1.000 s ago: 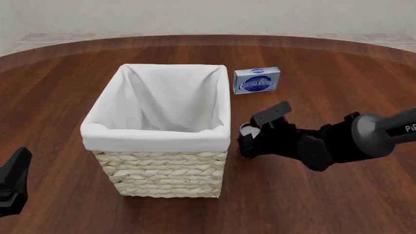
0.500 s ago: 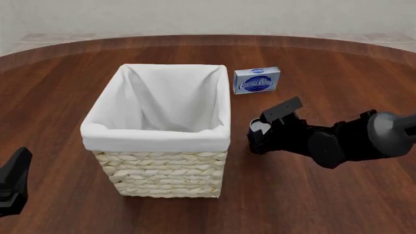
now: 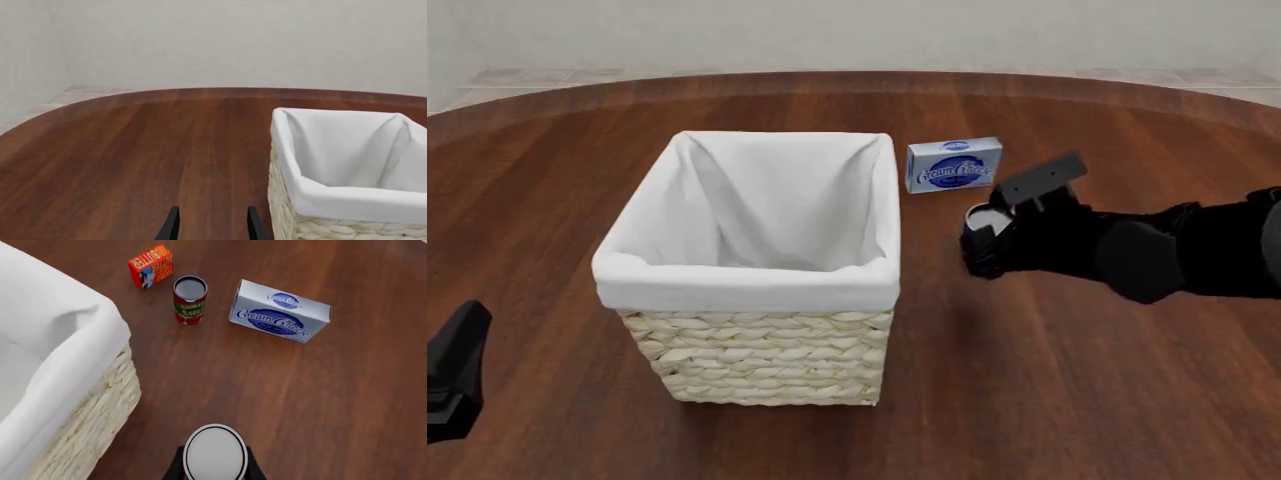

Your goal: Pick up the alphabet soup and put it in the basket.

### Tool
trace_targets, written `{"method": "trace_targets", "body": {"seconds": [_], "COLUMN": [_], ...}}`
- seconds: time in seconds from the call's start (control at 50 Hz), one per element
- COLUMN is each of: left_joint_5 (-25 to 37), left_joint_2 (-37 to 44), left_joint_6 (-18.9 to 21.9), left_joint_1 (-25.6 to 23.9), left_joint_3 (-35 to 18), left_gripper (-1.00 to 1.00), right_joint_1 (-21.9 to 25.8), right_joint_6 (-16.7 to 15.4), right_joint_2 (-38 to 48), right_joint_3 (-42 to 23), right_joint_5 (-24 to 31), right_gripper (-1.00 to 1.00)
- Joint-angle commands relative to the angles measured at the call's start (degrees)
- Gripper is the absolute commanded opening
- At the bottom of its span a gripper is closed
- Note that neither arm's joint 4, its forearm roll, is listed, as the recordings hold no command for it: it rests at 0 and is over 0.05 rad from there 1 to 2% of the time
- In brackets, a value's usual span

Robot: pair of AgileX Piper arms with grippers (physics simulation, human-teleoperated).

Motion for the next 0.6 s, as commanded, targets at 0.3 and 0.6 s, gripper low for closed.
{"method": "trace_targets", "body": {"seconds": [0.3,0.6], "left_joint_5": [-0.06,-0.49], "left_joint_2": [0.0,0.0], "left_joint_6": [-0.09,0.0], "left_joint_1": [-0.14,-0.11], "left_joint_3": [-0.48,0.08], "left_gripper": [1.0,1.0], "right_joint_1": [-3.5,-3.17], "right_joint_6": [-3.01,-5.64], "right_joint_2": [-7.75,-10.26], "right_joint_3": [-11.77,-22.06], "right_joint_5": [14.93,24.88], "right_gripper": [-1.0,-1.0]}}
